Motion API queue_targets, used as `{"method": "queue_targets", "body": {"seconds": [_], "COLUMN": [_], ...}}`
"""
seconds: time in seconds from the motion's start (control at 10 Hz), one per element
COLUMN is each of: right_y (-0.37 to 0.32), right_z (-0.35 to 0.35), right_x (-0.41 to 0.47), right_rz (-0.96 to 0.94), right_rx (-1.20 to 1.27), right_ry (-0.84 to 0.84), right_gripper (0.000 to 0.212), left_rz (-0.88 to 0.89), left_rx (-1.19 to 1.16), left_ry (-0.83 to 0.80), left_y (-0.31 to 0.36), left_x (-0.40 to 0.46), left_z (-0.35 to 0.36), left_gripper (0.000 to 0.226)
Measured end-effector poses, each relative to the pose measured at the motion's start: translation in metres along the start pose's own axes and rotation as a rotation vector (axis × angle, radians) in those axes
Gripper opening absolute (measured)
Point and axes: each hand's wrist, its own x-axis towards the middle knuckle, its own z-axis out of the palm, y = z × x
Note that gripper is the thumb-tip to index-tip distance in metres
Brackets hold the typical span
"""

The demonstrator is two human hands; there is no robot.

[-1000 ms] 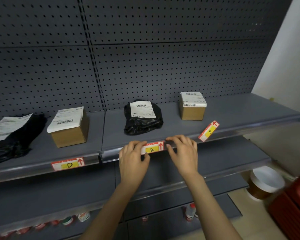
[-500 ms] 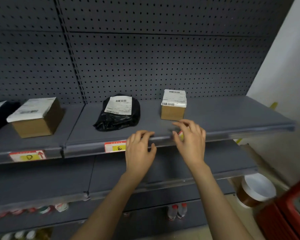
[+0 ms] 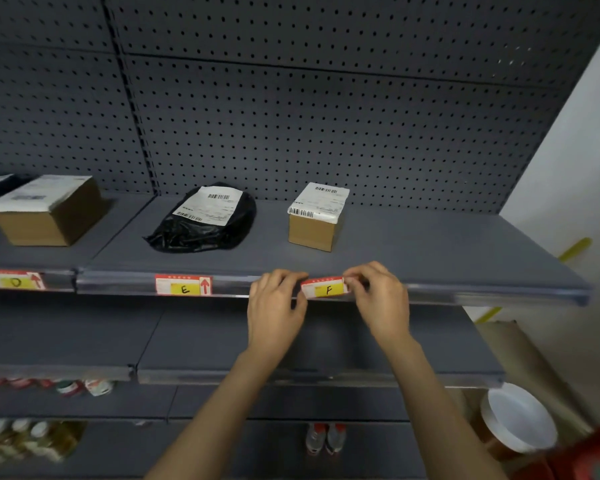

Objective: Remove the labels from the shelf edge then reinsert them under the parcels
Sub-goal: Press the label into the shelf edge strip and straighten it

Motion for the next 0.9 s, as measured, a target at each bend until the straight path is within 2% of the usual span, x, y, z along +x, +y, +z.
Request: {"method": "queue_targets", "body": {"seconds": [0.2,0.4,0.7,0.8,0.9], "right_y": [-0.013,-0.013,-0.02,-0.026,-0.039], "right_z": [0.015,0.018,0.024,0.021,0.016], "right_x": [-0.001,-0.007,-0.02,-0.029,-0.044], "right_rz": [0.021,-0.007,0.168,0.198,0.164], "right_rx": [-0.028,-0.087,-0.155,-0.174,-0.204], "right_ry": [-0.036,0.018,0.105,0.1,0.135], "right_gripper": [0.008,0.008,0.01,0.016,0.022], "left_rz": [-0.004,0.042,0.077,0.146,0.193], "left_rx": [0.036,-0.016,-0.178,-0.156,-0.093], "left_ry": [-0.013,-0.055,-0.231,-0.321,-0.308], "left_y": [-0.008,-0.01,-0.015,-0.013,-0.016], "left_x": [0.004,0.005,0.001,0.0,-0.005], "left_z": [-0.008,-0.01,-0.022,-0.029,-0.041], "left_gripper": [0.026,0.024,0.039,0.045,0.045]}}
